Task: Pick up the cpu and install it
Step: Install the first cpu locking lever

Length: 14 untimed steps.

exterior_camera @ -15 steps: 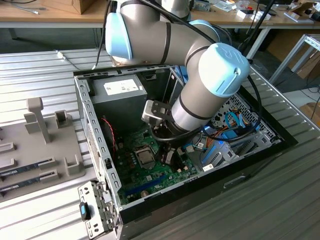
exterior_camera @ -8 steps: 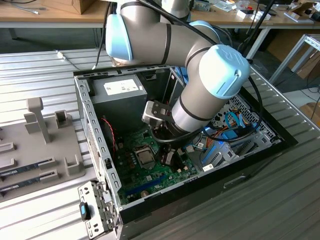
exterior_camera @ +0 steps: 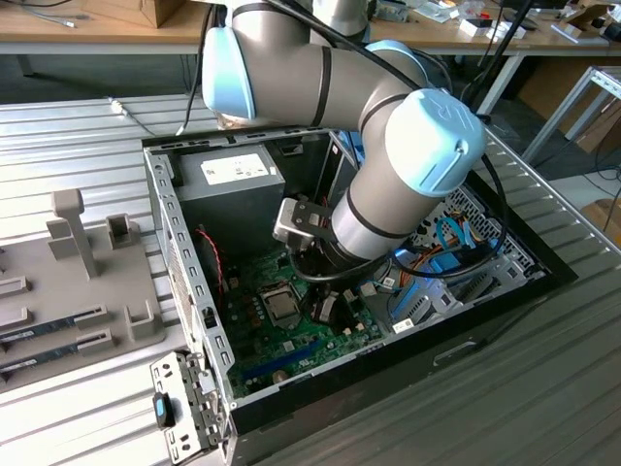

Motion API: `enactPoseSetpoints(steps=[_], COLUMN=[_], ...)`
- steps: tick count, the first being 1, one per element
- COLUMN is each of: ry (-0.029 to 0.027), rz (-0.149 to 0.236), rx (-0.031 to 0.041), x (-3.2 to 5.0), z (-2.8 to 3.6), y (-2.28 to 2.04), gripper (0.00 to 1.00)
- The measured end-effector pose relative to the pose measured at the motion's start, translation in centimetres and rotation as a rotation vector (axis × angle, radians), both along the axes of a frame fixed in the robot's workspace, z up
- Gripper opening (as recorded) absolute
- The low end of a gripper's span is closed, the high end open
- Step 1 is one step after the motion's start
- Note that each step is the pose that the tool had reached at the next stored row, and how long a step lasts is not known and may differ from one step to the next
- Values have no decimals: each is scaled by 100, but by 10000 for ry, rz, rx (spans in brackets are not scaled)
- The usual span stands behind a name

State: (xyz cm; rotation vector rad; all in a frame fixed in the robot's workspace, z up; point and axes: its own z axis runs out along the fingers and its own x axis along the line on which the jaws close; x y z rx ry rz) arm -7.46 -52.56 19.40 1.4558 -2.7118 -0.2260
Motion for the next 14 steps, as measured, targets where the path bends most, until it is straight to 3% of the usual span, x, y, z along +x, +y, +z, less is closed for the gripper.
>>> enactPoseSetpoints(steps=[2, 6, 9, 11, 14], ry=[0, 1, -1, 1, 0], rz=[0, -2, 0, 0, 1], rx=[27, 149, 272, 392, 423], x=[0, -1, 0, 0, 0], z=[11, 61, 78, 82, 122], y=[-1, -1, -3, -6, -7], gripper=[11, 11, 11, 11, 11])
